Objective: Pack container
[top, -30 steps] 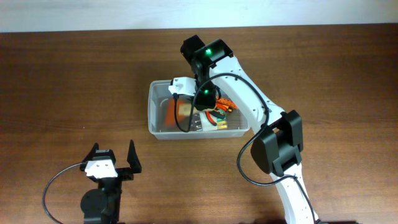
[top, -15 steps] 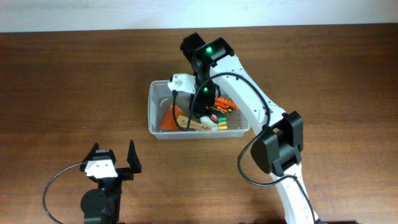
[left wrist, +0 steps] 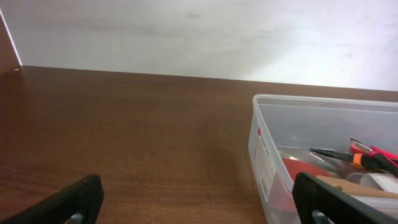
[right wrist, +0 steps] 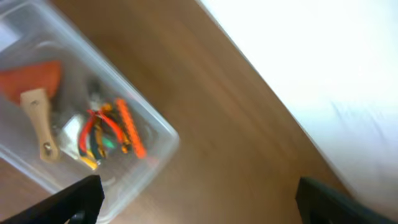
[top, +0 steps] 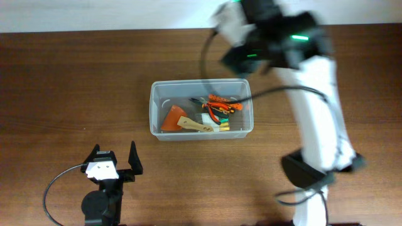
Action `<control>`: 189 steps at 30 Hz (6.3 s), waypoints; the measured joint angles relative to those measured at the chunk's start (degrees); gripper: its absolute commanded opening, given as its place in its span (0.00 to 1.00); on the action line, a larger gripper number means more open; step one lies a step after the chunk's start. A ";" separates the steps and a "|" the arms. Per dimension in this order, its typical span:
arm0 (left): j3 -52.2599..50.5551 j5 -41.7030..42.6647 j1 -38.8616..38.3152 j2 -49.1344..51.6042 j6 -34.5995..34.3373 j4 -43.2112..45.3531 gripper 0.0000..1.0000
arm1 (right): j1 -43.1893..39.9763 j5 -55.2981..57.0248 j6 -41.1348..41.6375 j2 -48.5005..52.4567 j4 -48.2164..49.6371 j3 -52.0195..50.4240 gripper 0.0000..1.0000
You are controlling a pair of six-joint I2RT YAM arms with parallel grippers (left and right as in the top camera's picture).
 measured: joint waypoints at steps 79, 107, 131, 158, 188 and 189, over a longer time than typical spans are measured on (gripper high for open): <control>0.00 -0.17 0.00 0.20 0.00 -0.02 0.99 | -18.93 -3.26 26.86 -113.90 71.10 -126.60 0.99; 0.00 -0.17 0.00 0.20 0.00 -0.02 0.99 | -20.24 -3.28 26.82 -118.05 104.80 -155.64 0.99; 0.00 -0.17 0.00 0.20 0.00 -0.02 0.99 | -20.24 -4.02 26.86 -118.07 94.18 -162.29 0.99; 0.00 -0.17 0.00 0.20 0.00 -0.02 0.99 | -20.24 -5.49 26.80 -118.11 92.54 -162.29 0.99; 0.00 -0.17 0.00 0.20 0.02 -0.02 0.99 | -20.24 -5.51 26.82 -118.11 92.54 -162.29 0.99; 0.00 -0.17 0.00 0.20 0.02 -0.02 0.99 | -20.24 -5.51 26.77 -118.11 92.54 -162.29 0.99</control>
